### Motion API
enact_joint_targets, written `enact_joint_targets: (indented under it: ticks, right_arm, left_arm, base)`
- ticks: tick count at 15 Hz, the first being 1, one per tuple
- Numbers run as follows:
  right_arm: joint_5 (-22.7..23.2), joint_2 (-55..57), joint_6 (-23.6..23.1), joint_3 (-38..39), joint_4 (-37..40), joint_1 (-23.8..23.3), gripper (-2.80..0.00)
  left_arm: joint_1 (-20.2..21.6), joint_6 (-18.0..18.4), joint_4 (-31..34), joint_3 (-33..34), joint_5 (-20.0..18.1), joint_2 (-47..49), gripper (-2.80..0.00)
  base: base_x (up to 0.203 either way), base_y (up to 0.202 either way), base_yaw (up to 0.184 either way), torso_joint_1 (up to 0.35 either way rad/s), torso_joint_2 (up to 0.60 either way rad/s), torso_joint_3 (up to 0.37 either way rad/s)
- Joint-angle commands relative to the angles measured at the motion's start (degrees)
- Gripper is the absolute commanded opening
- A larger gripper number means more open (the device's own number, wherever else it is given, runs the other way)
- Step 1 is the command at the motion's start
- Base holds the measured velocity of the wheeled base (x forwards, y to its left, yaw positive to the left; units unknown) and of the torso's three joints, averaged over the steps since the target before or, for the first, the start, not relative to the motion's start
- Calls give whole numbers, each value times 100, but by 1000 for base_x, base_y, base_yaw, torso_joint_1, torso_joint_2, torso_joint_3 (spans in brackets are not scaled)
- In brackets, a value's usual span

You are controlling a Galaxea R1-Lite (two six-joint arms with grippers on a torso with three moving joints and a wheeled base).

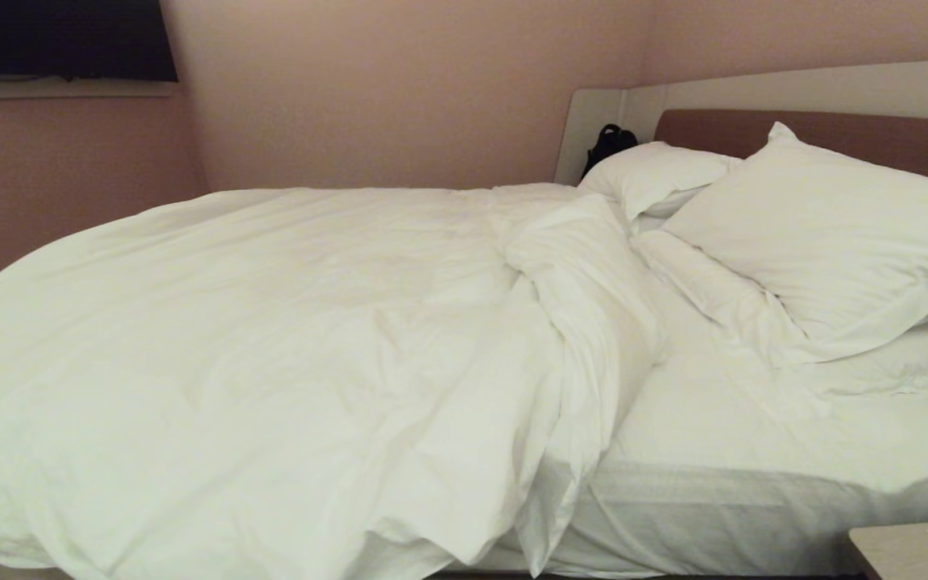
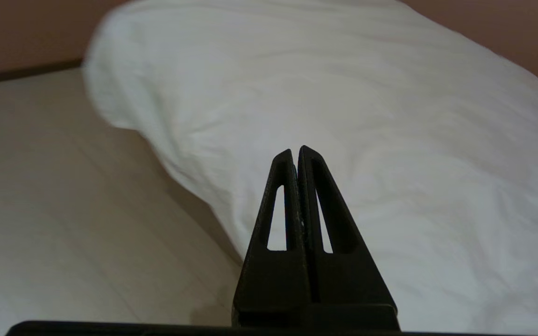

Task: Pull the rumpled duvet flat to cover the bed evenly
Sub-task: Flatten the corners of the folded blanket

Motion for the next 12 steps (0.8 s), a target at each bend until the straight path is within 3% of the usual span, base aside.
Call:
enact_joint_targets:
  ticks: [1,4,6,8,10,12]
  right_arm:
    - [6,0,-2,0,-2,1,-280]
    - [2,0,-2,0,-2,1,-280]
    - [7,0,-2,-2,-2,3,-280]
    - [10,0,-2,0,-2,1,-280]
    - [2,0,-2,0,-2,1,-280]
    - [9,0,-2,0,-2,1,-280]
  left_arm:
    - [640,232,-295,445,-17,-558,-280]
    - [972,1428,-1720,1551,-260,-1379,-280]
    - [1081,1918,-2586,2248,-439,-1618,-280]
    - [1084,2093,-2982,2682,-1406,-1863,-280]
    - [1038,2139,-2997,3031,-2419,-2252,-280]
    - [1022,2428,-2931,3358,-3315,-2786,-280]
  base:
    - [0,0,0,0,0,0]
    - [0,0,0,0,0,0]
    - [0,0,0,0,0,0]
    - [0,0,0,0,0,0]
    - [0,0,0,0,0,0]
    - [0,0,0,0,0,0]
